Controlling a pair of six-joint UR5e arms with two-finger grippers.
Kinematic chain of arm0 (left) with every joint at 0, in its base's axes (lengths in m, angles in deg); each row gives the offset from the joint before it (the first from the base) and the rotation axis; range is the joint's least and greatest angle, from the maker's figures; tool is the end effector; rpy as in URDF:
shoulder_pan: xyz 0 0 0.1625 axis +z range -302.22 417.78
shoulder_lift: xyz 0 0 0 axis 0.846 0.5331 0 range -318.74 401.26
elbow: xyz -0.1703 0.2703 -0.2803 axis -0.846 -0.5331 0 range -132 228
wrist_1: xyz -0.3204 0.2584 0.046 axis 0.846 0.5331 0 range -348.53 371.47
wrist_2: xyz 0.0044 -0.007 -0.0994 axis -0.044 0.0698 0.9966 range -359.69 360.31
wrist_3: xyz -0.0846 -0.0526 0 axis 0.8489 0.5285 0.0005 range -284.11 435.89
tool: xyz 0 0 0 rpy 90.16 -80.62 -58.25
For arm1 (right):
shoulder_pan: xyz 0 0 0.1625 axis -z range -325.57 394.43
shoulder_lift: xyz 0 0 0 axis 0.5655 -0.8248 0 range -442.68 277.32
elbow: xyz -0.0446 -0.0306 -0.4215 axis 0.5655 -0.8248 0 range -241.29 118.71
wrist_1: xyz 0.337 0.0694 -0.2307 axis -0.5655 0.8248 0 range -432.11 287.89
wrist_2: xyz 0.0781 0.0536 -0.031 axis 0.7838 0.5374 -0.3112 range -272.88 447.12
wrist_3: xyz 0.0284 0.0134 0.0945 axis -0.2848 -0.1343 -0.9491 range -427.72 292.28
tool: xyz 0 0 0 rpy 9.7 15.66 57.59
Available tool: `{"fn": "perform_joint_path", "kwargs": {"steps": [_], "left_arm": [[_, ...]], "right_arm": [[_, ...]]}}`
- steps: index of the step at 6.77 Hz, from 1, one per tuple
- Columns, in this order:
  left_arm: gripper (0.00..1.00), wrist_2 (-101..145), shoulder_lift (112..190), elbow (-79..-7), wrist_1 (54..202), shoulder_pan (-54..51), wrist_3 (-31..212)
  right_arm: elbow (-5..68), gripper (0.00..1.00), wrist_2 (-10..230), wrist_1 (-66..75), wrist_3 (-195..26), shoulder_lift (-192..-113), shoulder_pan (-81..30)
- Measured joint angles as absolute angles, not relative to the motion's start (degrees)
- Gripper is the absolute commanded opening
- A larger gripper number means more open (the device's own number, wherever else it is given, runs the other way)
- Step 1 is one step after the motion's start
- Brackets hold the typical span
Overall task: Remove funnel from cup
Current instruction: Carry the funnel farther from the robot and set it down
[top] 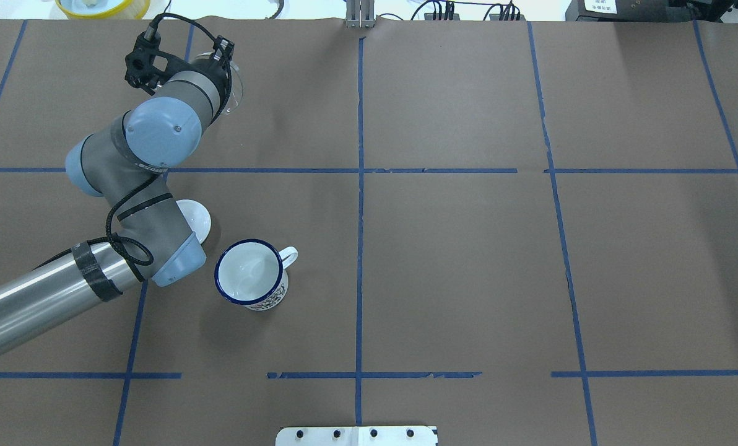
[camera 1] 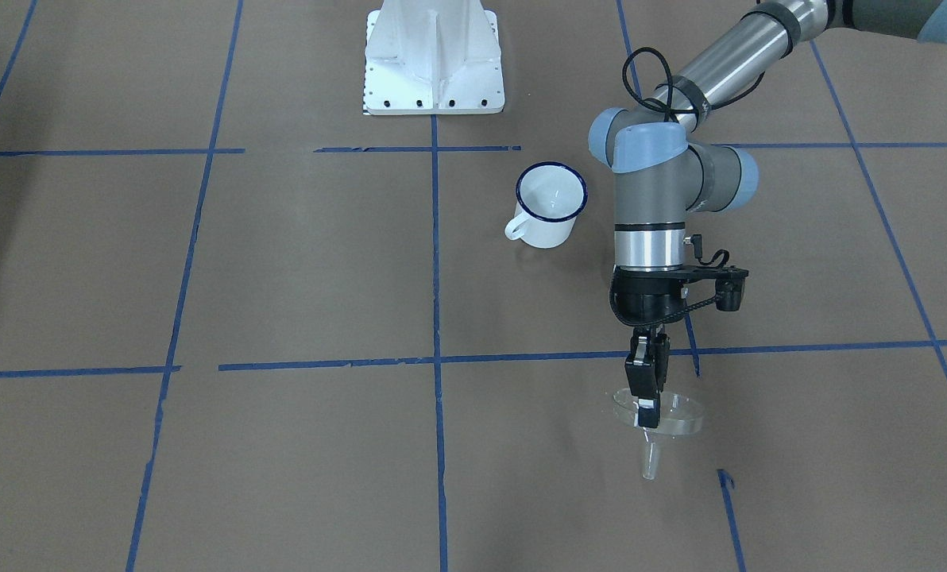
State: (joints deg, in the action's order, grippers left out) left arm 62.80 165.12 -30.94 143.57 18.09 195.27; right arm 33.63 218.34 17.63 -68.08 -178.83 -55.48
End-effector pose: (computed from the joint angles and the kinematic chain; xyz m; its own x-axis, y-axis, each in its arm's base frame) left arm 0.4399 -0.5982 0.3107 -0.1514 -0.4398 -0.8853 0.9342 0.2289 -0.2735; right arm 0.0670 -0.4452 0.6700 0.7522 0.0162 0.6587 -0.0032 0.9998 -0.0208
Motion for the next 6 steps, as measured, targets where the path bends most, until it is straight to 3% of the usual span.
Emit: {"fn": "perform_joint_path", "kwargs": {"steps": [3,5,6], "left_arm": [[0.0,55.7,164.6,-26.0,146.3,22.2,200.2],[1.0,55.4,164.7,-25.9,146.3,23.3,199.2],[1.0,55.6,164.7,-26.1,146.2,23.3,195.9]], "right_arm": [[33.6,1.0,218.3,17.6,-68.1,-178.8,-55.5],[33.6,1.0,218.3,17.6,-68.1,-178.8,-55.5],[33.6,1.0,218.3,17.6,-68.1,-178.8,-55.5]]}}
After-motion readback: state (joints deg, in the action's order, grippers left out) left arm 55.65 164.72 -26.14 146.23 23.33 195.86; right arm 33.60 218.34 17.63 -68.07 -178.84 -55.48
